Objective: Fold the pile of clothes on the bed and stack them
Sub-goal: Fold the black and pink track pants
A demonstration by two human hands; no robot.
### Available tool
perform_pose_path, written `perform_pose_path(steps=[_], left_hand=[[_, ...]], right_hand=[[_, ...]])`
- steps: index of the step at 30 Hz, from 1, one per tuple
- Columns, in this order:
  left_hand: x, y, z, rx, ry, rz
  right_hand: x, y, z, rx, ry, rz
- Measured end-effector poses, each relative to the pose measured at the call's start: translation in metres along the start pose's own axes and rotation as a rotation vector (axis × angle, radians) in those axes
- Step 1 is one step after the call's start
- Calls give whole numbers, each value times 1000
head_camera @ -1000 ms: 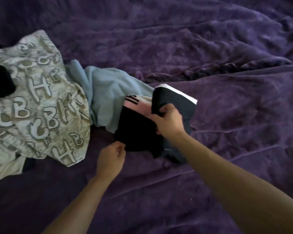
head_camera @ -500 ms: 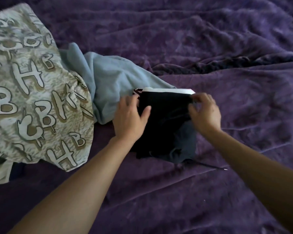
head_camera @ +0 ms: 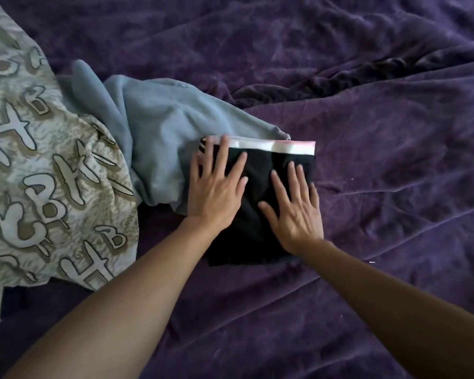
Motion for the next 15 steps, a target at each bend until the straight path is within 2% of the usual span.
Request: perform_pose_path(steps=[2, 3, 9, 11, 13, 15], left_hand=[[-9, 16, -8, -178, -63, 57], [-14, 25, -9, -214, -84, 90], [-13, 27, 5, -302, -78, 132], [-13, 11, 13, -240, -98, 62], [-14, -2, 28, -151, -184, -78], [-14, -9, 43, -131, -308, -243]], right_hand=[[9, 11, -16, -61, -41, -55], [14, 17, -19, -82, -53, -80], [21, 19, -8, -238, -39, -103], [22, 0, 6, -200, -16, 8], [29, -20, 30, -40, 144, 195], [38, -31, 55, 5, 392, 450]])
Point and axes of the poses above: each hand's wrist, its own z-axis towards the middle knuckle, its own y-axis out of the palm, x = y × z, the point moved 1 cm from there along z, towards the middle knuckle, and after that the axes turned 4 degrees about -y, right-handed, at the moved point
